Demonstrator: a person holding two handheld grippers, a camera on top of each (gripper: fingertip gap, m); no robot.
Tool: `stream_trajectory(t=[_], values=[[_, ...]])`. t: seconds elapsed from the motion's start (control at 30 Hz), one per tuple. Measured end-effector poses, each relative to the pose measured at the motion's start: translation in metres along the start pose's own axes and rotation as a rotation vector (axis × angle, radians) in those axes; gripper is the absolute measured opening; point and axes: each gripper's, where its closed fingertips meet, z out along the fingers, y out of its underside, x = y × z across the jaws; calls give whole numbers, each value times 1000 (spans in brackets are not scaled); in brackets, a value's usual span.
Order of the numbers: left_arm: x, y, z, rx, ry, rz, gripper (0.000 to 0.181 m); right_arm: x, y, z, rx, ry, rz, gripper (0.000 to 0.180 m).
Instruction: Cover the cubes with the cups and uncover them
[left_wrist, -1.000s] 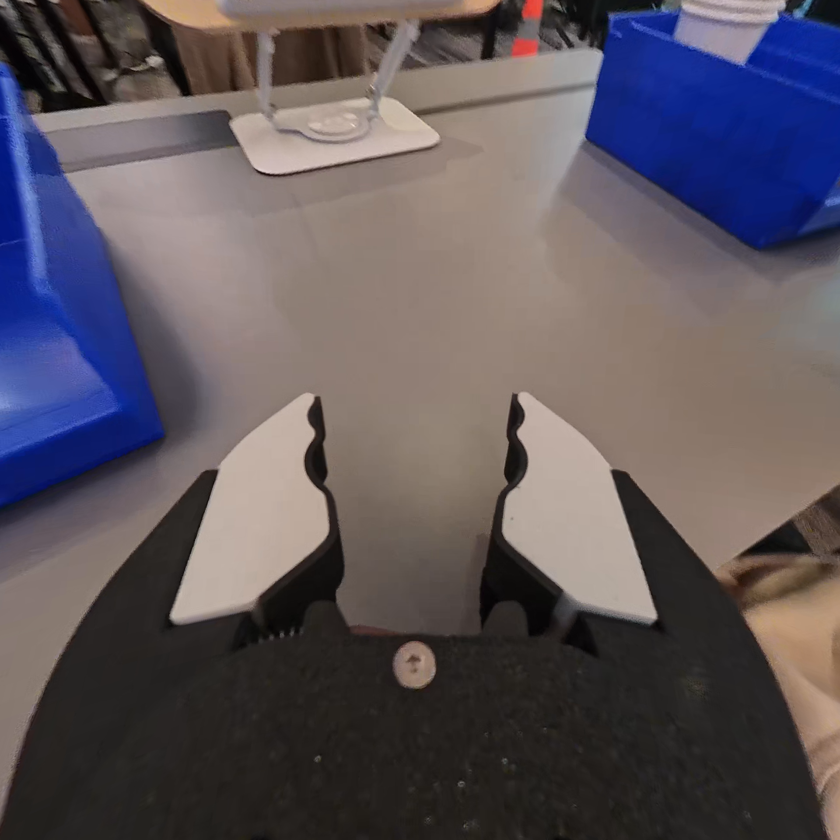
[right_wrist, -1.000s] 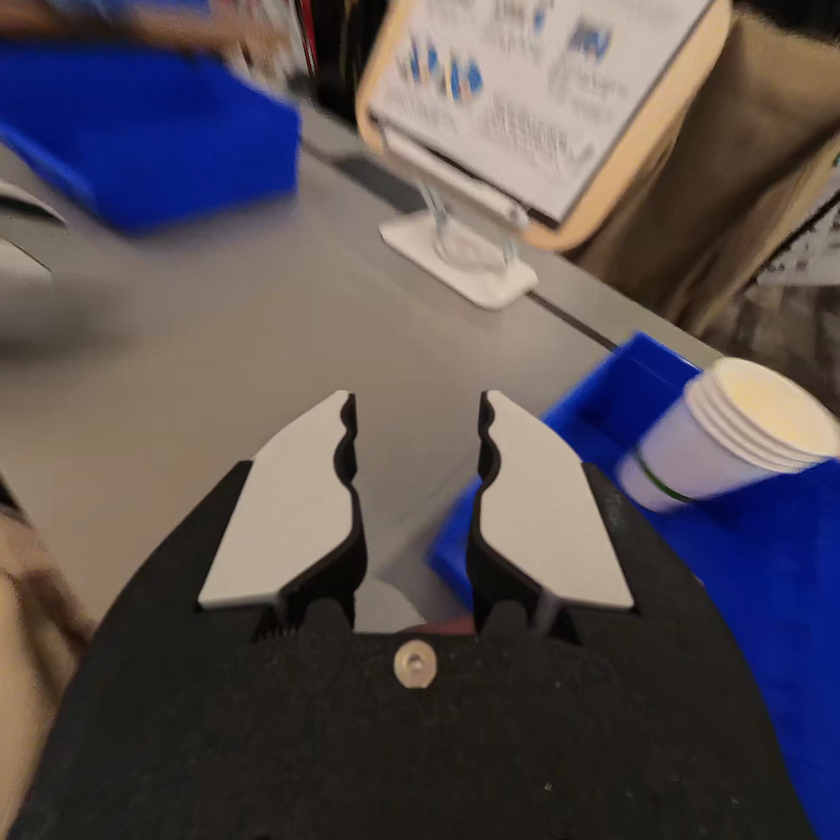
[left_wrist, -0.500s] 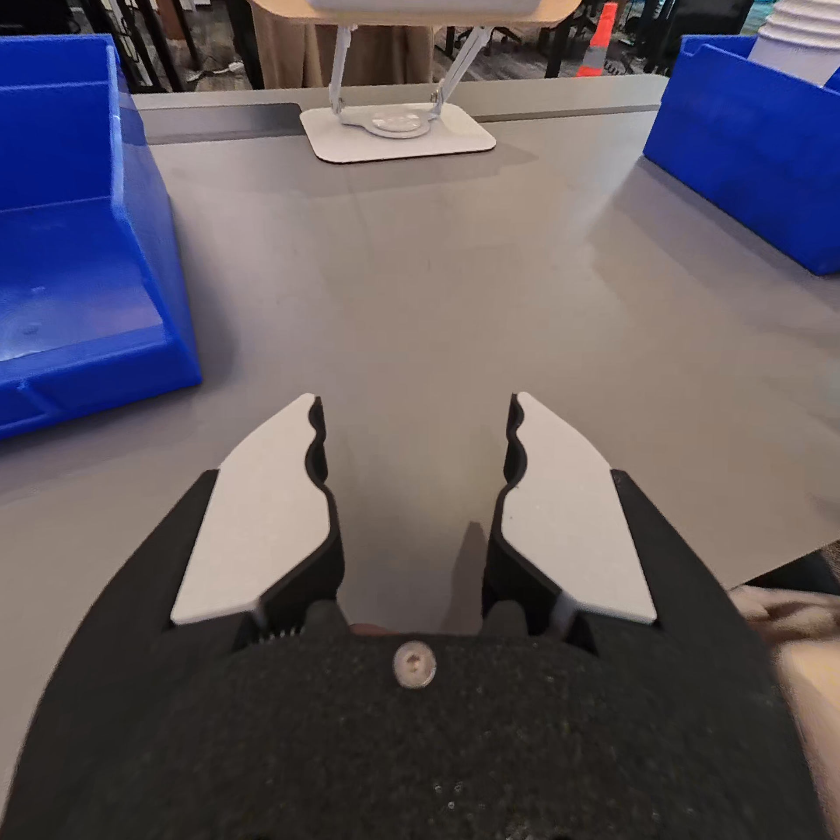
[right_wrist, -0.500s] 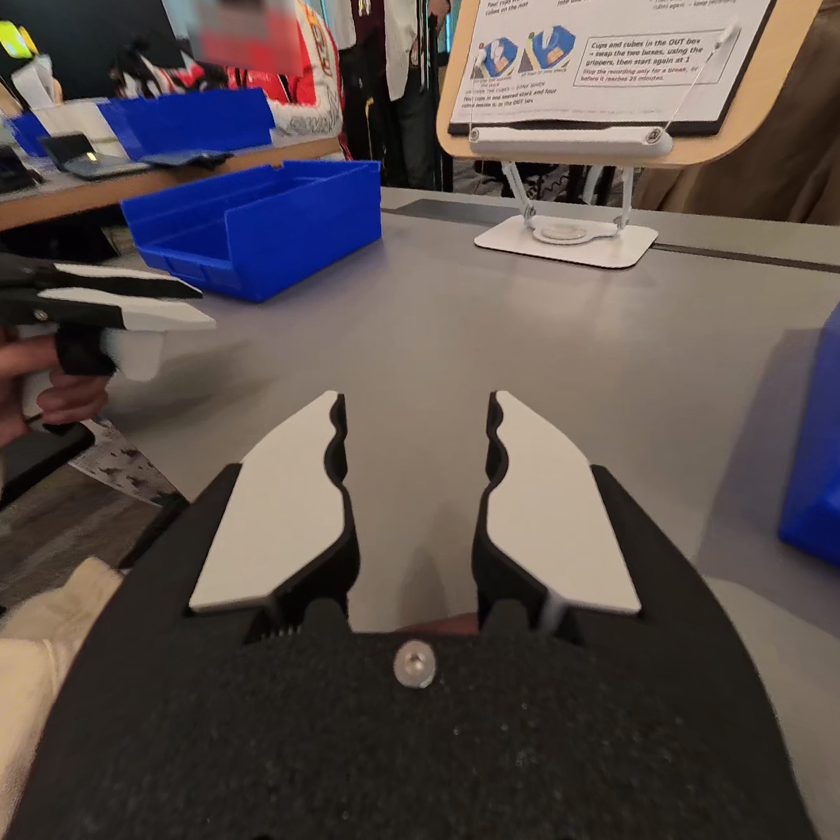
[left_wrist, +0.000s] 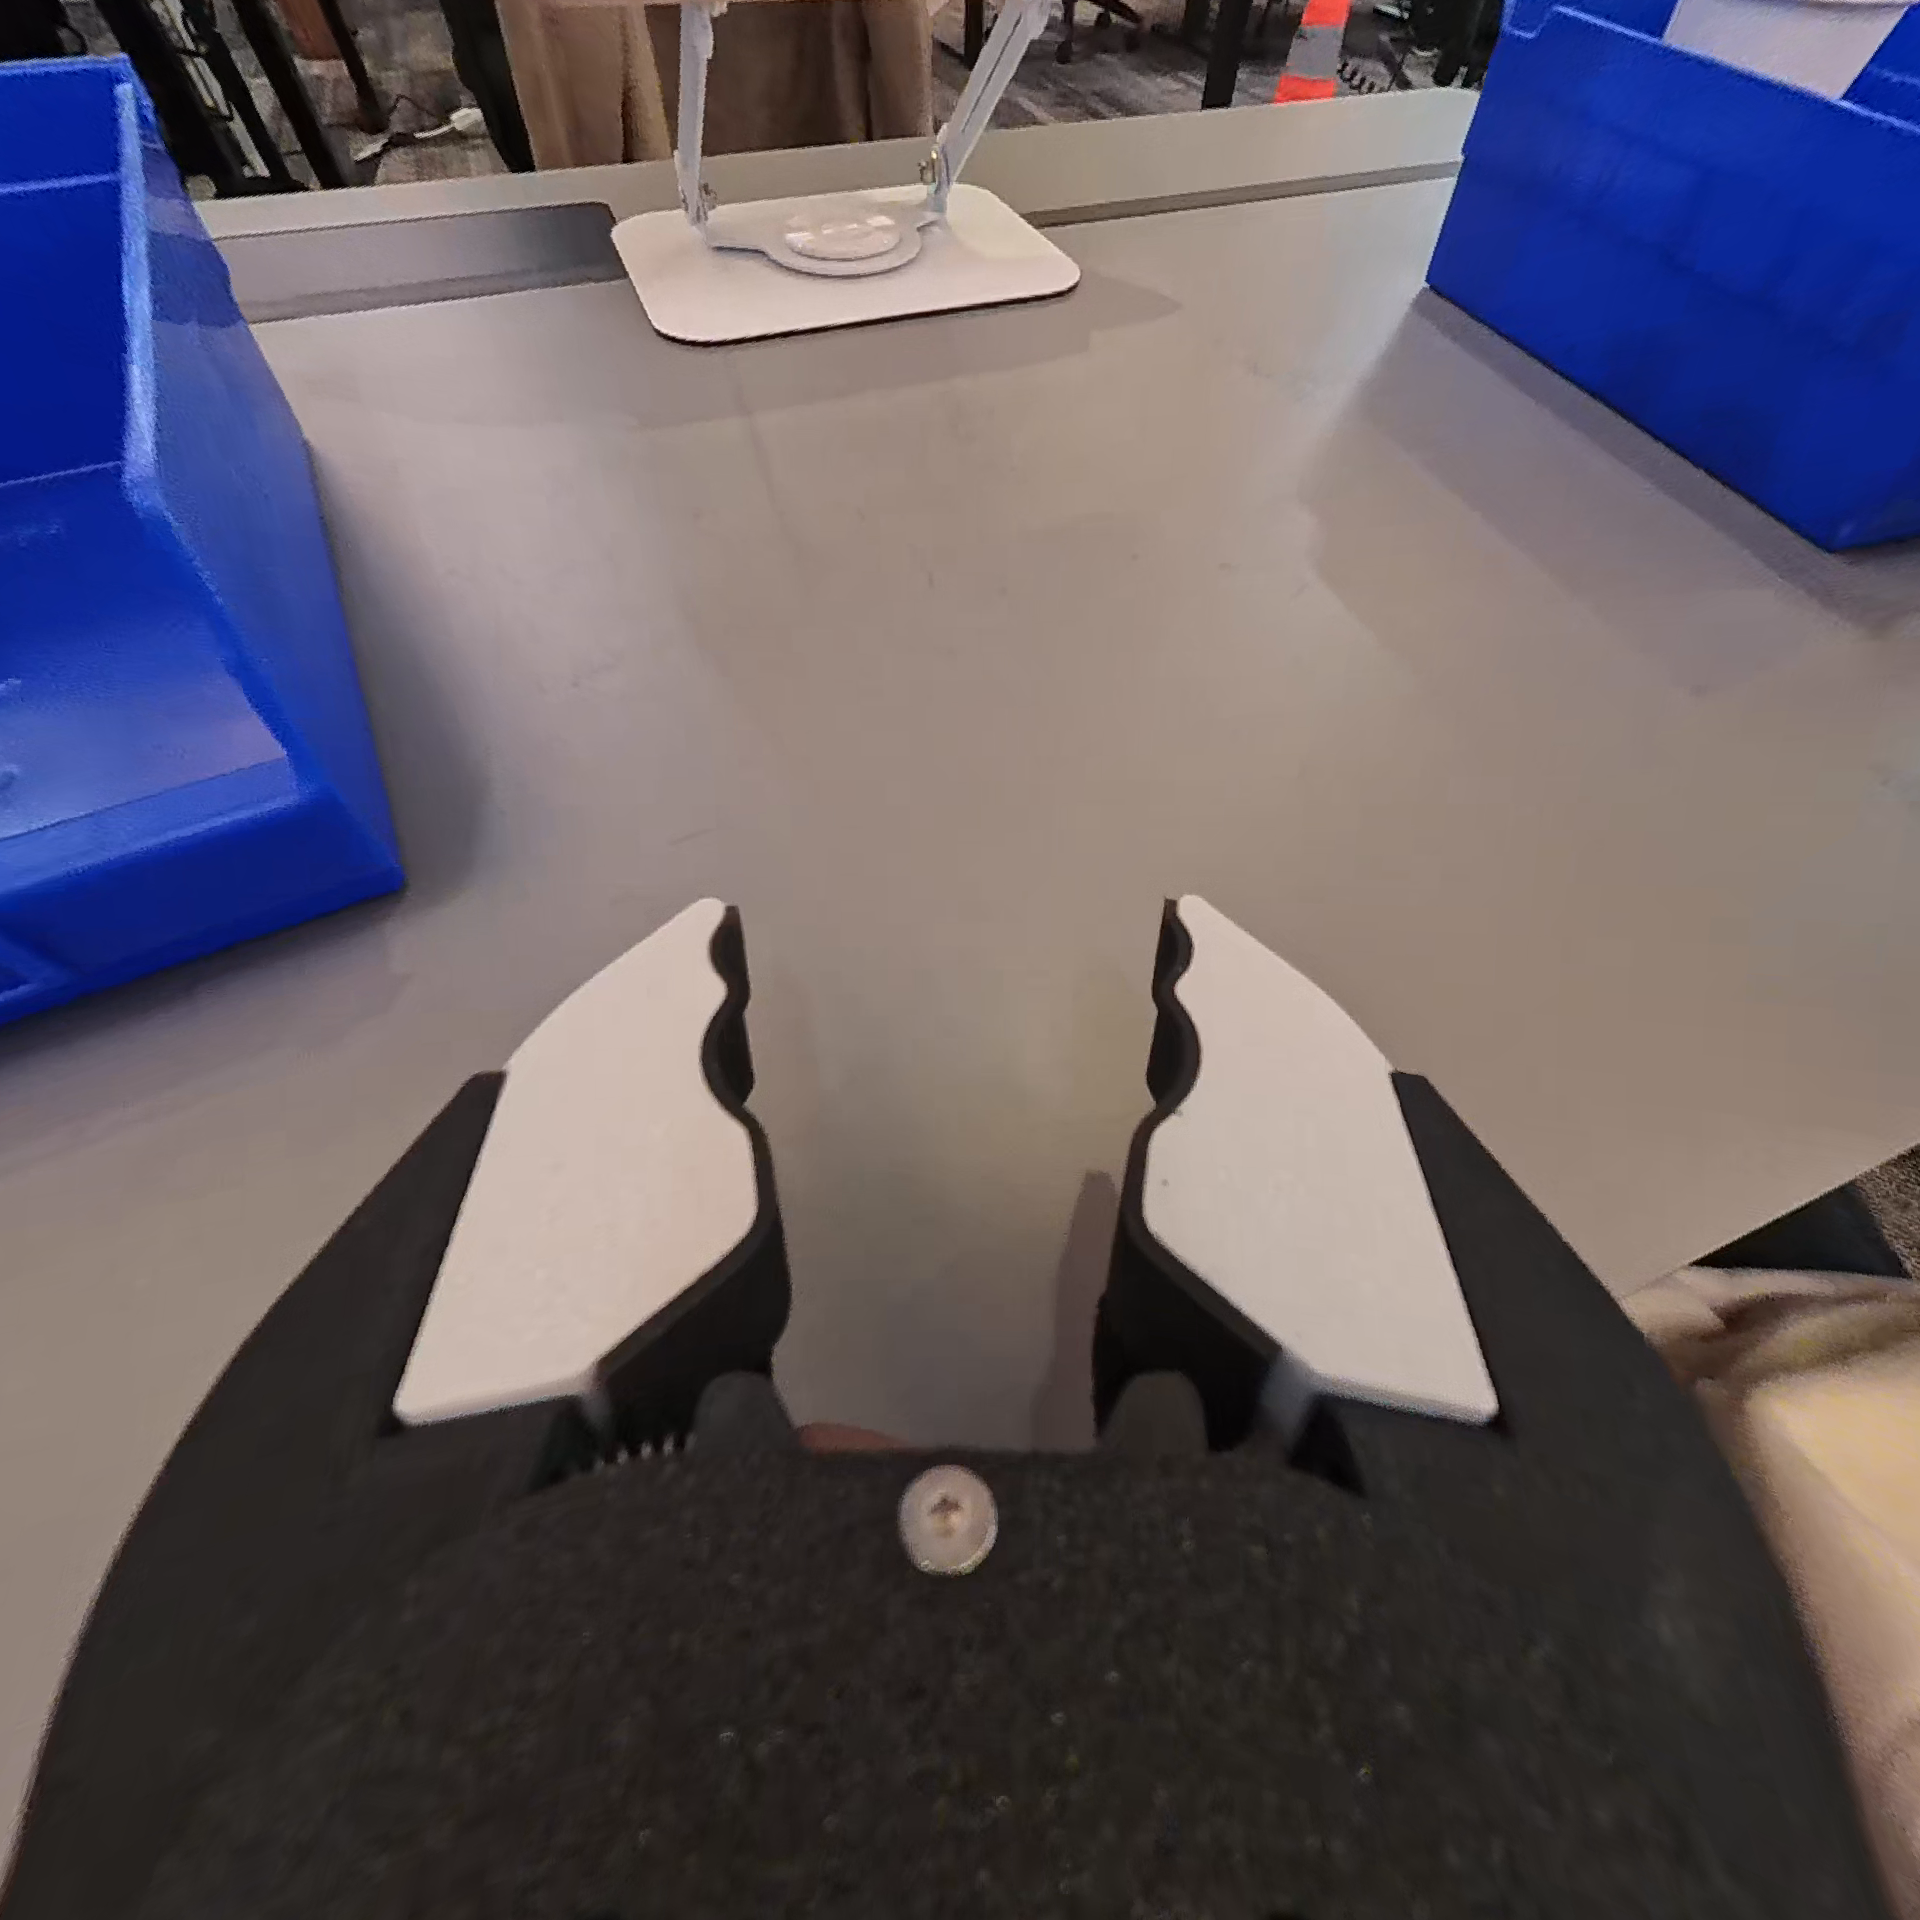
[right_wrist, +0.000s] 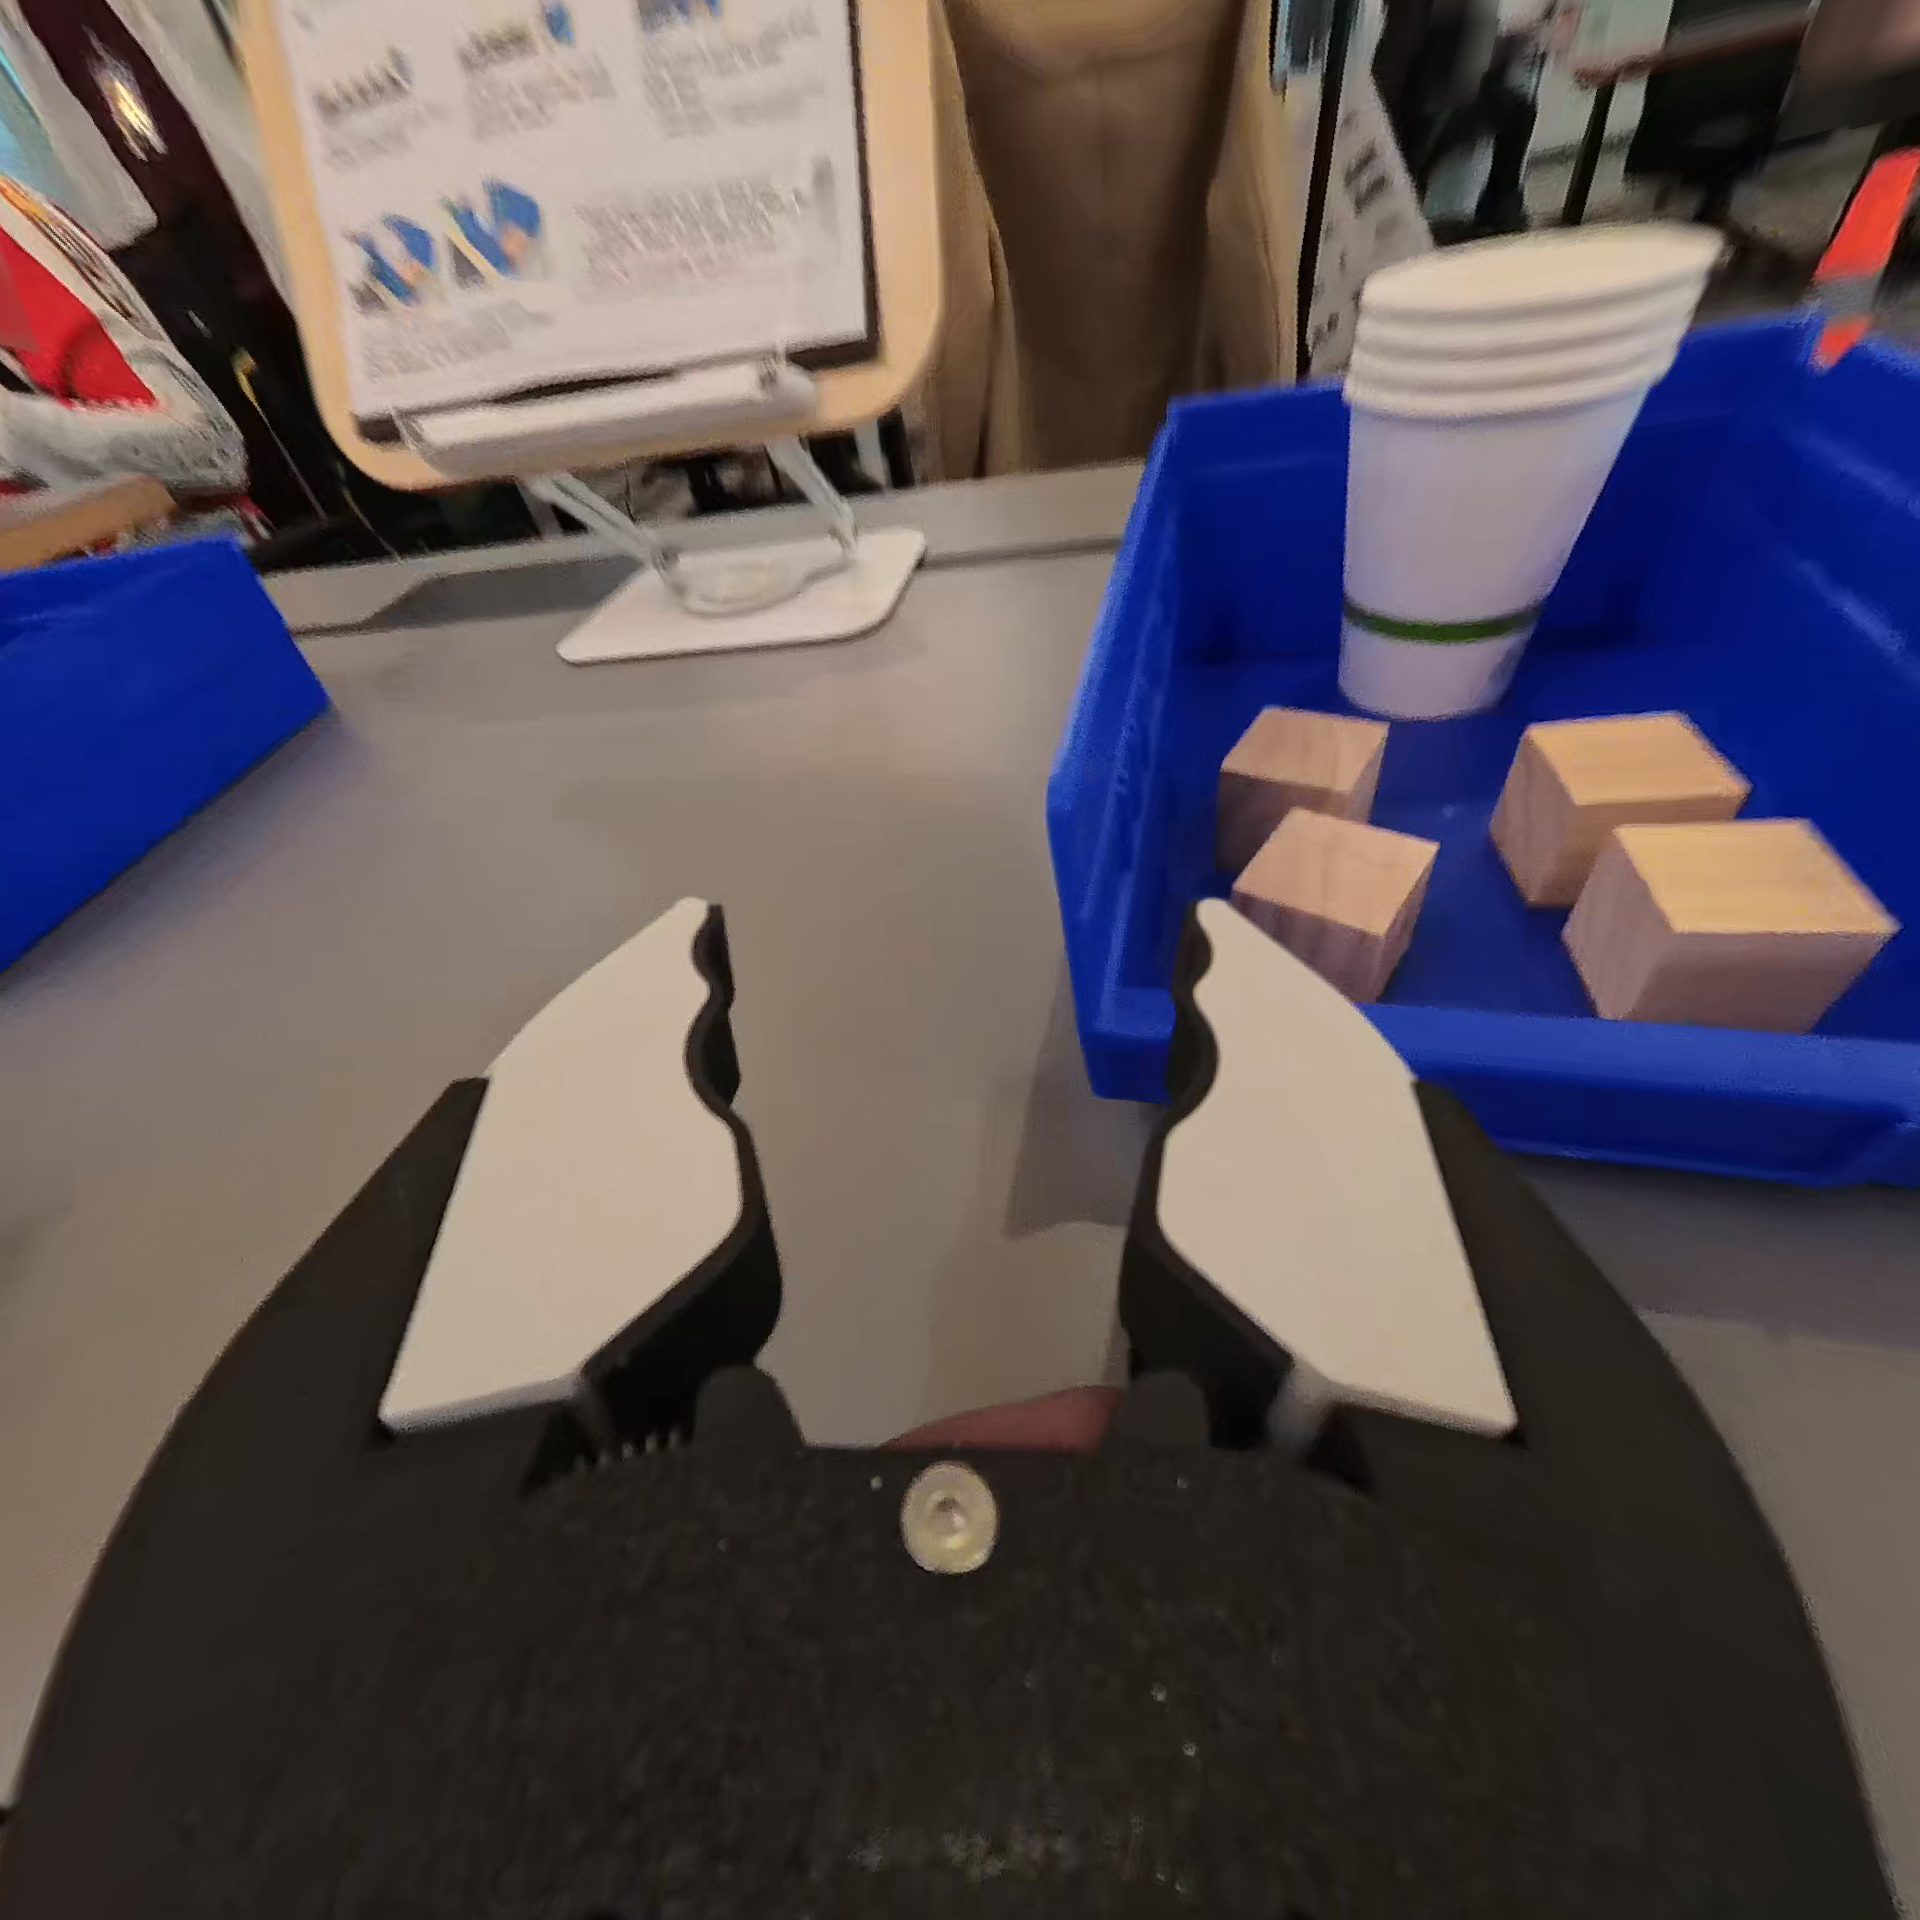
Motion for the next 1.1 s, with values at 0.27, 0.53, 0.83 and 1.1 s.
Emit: stream_trajectory(t=[0.27, 0.53, 0.83, 1.1], values=[[20, 10, 3, -48, 66, 28, 75, -30, 17, 37, -105, -52, 10, 96], [90, -16, 31, -62, 219, 88, 76, -64, -10, 18, -31, -192, -25, 82], [219, -98, 159, -65, 245, 133, 87, 88, -36, -35, 60, 284, -7, 78], [239, -91, 211, -152, 191, -55, 5, 125, 14, -9, -114, 454, 30, 45]])
